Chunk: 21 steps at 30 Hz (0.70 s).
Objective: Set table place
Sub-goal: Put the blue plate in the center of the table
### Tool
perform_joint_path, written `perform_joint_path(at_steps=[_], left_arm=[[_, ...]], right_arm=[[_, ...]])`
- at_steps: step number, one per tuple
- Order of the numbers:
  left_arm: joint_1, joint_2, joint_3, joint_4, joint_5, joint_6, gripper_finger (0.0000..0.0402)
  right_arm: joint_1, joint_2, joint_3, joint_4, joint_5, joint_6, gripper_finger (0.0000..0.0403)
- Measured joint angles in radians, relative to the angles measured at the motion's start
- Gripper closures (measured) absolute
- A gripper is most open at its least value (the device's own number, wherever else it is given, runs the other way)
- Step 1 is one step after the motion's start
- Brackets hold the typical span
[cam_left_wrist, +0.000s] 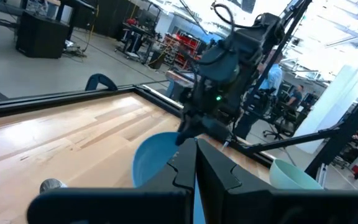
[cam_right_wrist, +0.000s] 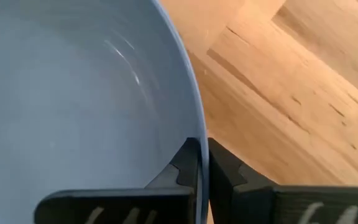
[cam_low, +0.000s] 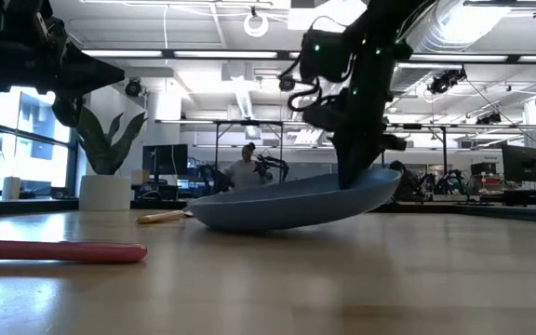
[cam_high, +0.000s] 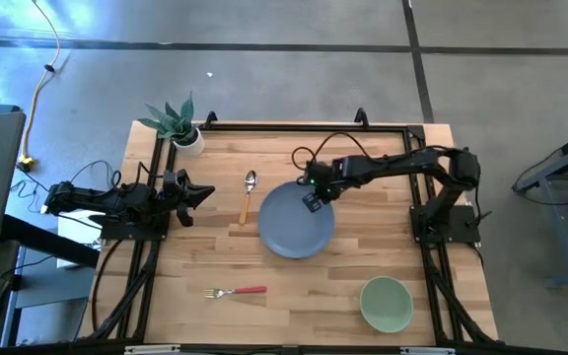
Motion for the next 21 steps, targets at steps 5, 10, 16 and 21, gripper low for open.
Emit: perform_joint_path(at_steps=[5,10,16,21], left_arm=[[0.0,0.0,0.0,0.0,0.0,0.0,0.0401],[0.0,0.0,0.0,0.0,0.0,0.0,0.0401],[0.0,0.0,0.0,0.0,0.0,0.0,0.0401],[0.0,0.0,0.0,0.0,0.0,0.0,0.0401]], right_arm=[[-0.006,0.063,0.0,0.046,-0.025,-0.036,0.0402],[-0.007,0.081,0.0,0.044,-0.029,-0.045,0.0402],[-0.021,0.055,-0.121,0.189,-0.095,0.0,0.0402],[-0.005,-0.004,-0.199,0.238,-0.079,0.076,0.0402]])
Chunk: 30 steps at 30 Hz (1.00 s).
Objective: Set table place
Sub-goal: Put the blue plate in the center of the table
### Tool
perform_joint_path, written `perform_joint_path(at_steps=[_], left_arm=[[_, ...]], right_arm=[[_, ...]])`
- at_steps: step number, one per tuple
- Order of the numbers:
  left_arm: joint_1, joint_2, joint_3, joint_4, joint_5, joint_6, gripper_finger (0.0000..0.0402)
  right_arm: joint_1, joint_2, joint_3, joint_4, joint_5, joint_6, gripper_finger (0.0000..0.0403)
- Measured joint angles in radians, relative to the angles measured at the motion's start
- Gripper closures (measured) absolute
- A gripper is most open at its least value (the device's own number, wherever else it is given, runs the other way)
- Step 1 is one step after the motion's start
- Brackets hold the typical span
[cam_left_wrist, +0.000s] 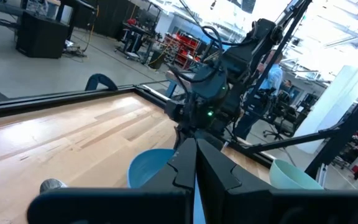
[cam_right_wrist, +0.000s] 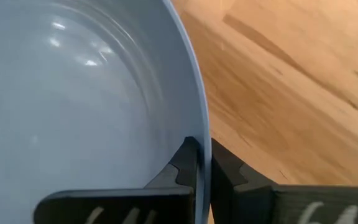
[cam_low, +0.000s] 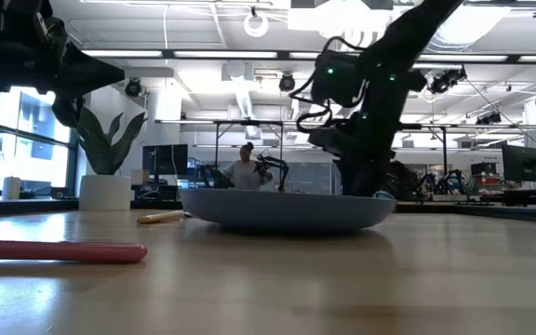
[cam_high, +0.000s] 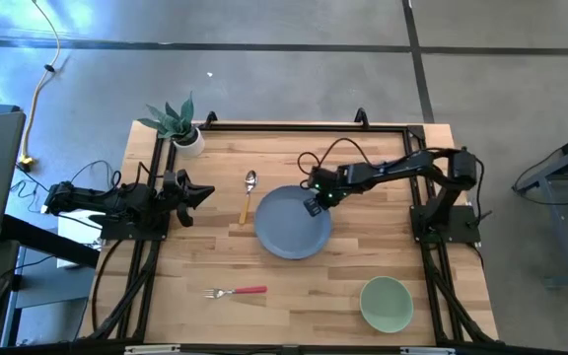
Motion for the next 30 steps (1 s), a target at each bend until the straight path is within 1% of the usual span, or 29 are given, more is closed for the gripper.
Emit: perform_joint_path(at_steps=[7,13,16,19,26,30], left_arm=[[0.0,0.0,0.0,0.0,0.0,0.0,0.0401],[0.0,0.0,0.0,0.0,0.0,-0.01,0.0401],[0.0,0.0,0.0,0.0,0.0,-0.01,0.0401],[0.0,0.0,0.0,0.0,0.0,-0.01,0.0401],[0.0,0.0,0.0,0.0,0.0,-0.009,0.0401],[0.0,0.0,0.0,0.0,0.0,-0.009,0.0401]], right_arm=[[-0.001,-0.025,-0.005,-0.08,0.027,-0.004,0.0402],[-0.001,-0.025,-0.005,-0.08,0.028,-0.011,0.0402],[-0.002,-0.025,-0.005,-0.073,0.021,-0.028,0.0395],[-0.005,-0.023,-0.004,-0.072,0.016,-0.037,0.0374],[-0.006,-0.02,-0.007,-0.096,-0.03,-0.048,0.0296],[-0.006,-0.036,-0.007,-0.088,-0.04,-0.048,0.0261]])
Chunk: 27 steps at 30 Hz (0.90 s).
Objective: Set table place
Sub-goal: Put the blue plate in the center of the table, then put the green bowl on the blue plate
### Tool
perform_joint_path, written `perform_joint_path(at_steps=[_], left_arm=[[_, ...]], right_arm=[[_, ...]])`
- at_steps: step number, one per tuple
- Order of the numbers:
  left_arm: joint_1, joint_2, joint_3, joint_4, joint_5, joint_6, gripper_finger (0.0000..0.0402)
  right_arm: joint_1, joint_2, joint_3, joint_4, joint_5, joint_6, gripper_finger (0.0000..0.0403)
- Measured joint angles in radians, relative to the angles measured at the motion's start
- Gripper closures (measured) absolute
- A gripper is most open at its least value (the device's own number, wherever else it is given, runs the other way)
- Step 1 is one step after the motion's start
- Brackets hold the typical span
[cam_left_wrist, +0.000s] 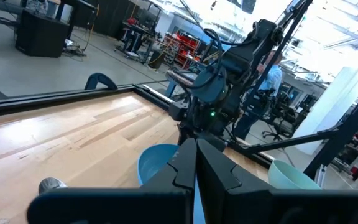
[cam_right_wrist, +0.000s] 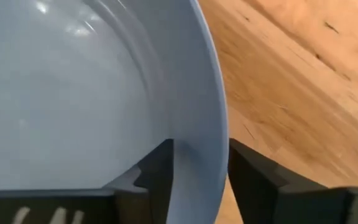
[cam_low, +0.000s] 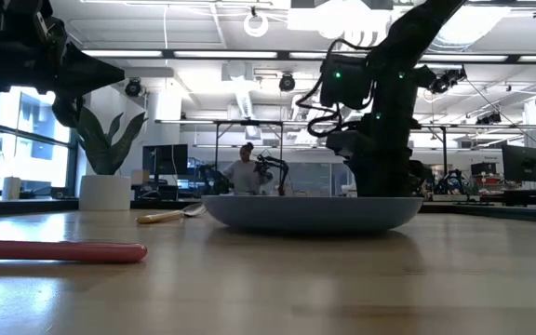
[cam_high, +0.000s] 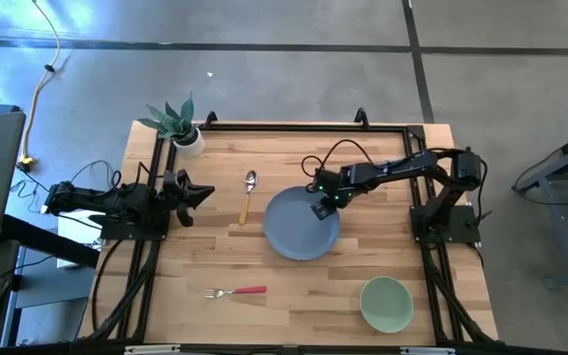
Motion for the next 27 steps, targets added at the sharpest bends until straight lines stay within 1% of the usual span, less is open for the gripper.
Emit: perform_joint_path(at_steps=[5,10,18,22,27], left_arm=[[0.0,0.0,0.0,0.0,0.0,0.0,0.0401],[0.0,0.0,0.0,0.0,-0.001,0.002,0.0401],[0.0,0.016,0.0,-0.001,-0.001,0.002,0.0401],[0.0,0.06,0.0,-0.001,-0.001,0.002,0.0401],[0.0,0.105,0.0,-0.001,-0.001,-0.012,0.0401]], right_arm=[[0.0,-0.061,0.001,0.002,0.02,0.001,0.024],[-0.006,-0.173,0.002,-0.051,0.049,0.001,0.0238],[-0.006,-0.368,0.003,-0.185,0.071,0.019,0.0238],[0.006,-0.433,0.003,-0.245,0.009,0.02,0.0238],[0.08,-0.479,0.008,-0.327,-0.141,0.043,0.0238]])
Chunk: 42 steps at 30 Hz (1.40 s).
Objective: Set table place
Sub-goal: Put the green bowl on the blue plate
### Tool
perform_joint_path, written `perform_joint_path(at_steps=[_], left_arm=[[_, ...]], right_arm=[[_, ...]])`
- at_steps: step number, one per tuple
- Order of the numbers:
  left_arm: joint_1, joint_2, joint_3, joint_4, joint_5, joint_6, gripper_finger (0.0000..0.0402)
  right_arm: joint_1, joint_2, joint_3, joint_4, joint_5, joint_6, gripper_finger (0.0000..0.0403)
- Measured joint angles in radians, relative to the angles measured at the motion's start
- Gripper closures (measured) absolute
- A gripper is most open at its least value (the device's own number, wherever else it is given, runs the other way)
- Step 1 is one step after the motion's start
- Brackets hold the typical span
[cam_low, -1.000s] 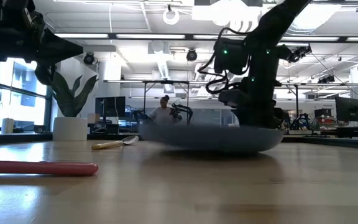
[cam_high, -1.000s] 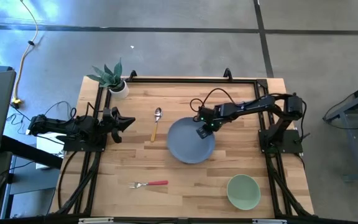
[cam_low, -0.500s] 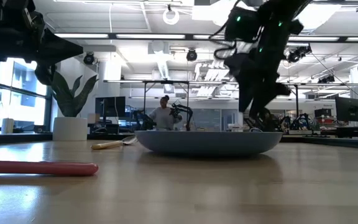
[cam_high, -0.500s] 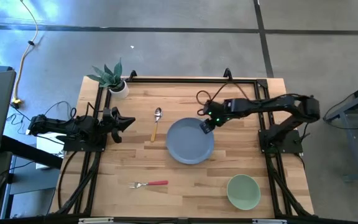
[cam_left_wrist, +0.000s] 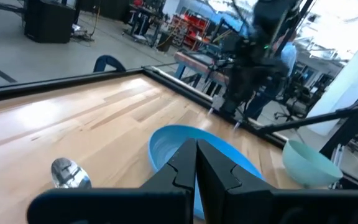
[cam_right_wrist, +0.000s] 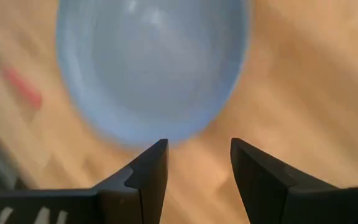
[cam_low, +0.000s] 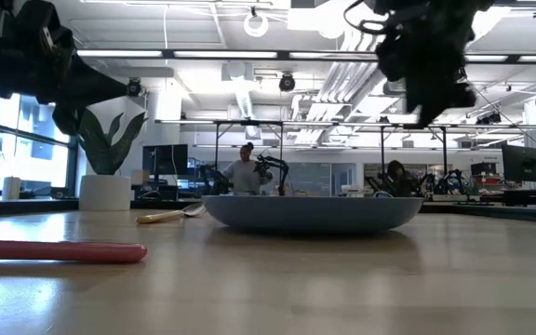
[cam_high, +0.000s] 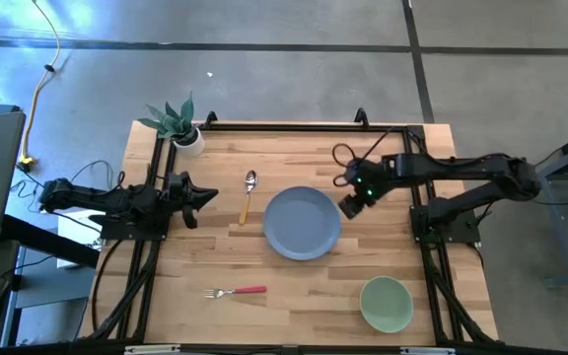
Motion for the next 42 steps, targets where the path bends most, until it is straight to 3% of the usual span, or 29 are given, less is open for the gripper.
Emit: perform_joint_path(at_steps=[5,12,20,25,36,42], left_arm=[[0.0,0.025,0.0,0.001,0.0,-0.013,0.0401],[0.0,0.026,0.0,0.0,0.0,-0.016,0.0401],[0.0,0.026,0.0,0.0,0.0,-0.017,0.0401],[0.0,0.026,0.0,0.0,0.0,-0.019,0.0401],[0.0,0.026,0.0,0.0,-0.008,-0.045,0.0401],[0.0,0.026,0.0,0.0,-0.01,-0.047,0.0401]], right_arm=[[0.14,0.005,0.095,-0.236,-0.068,0.031,0.0238],[0.374,0.005,0.253,-0.416,-0.021,0.185,0.0238],[0.643,0.019,0.217,-0.442,0.061,0.447,0.0237],[0.727,0.058,0.203,-0.375,0.075,0.516,0.0237],[0.861,0.219,0.203,-0.399,0.07,0.449,0.0237],[0.88,0.265,0.203,-0.377,0.07,0.448,0.0237]])
